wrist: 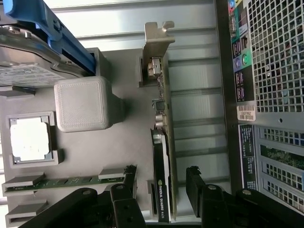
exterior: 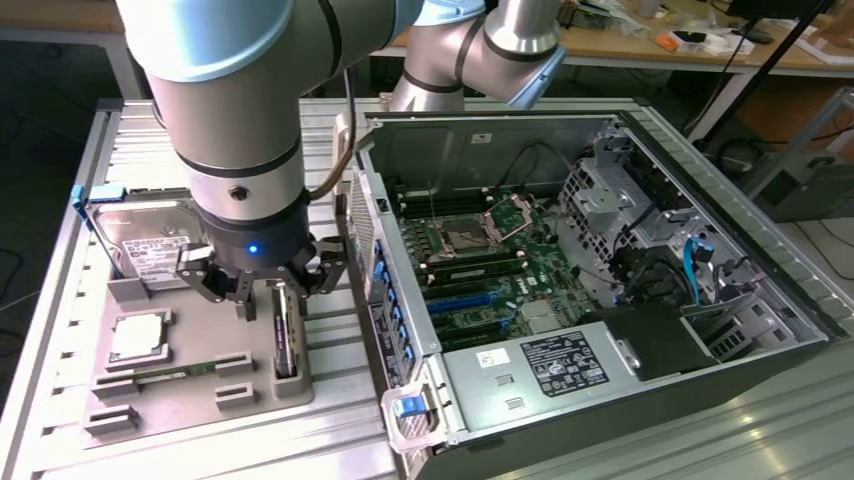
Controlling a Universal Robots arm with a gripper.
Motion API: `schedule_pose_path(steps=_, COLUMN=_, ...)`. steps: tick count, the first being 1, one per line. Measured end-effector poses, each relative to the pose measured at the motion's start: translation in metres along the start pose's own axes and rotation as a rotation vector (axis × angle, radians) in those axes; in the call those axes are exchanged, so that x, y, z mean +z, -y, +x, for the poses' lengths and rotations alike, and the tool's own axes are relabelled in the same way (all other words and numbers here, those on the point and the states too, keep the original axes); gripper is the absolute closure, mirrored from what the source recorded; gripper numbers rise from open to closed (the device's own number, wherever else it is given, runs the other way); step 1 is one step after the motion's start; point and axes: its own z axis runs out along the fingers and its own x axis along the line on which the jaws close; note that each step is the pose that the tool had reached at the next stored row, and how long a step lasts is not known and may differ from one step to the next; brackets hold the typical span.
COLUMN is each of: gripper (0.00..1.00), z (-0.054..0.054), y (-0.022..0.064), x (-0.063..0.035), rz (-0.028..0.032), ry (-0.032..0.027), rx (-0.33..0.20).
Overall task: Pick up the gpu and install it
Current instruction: 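Pick up the gpu and move the gpu toward the slot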
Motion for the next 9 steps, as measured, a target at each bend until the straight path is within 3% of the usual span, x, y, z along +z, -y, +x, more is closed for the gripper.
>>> schedule_pose_path(steps=9, gripper=0.46, z=-0.0008, y=-0.0017, x=0.0089, rz=0.0000, ry=-0.0001, rx=-0.001)
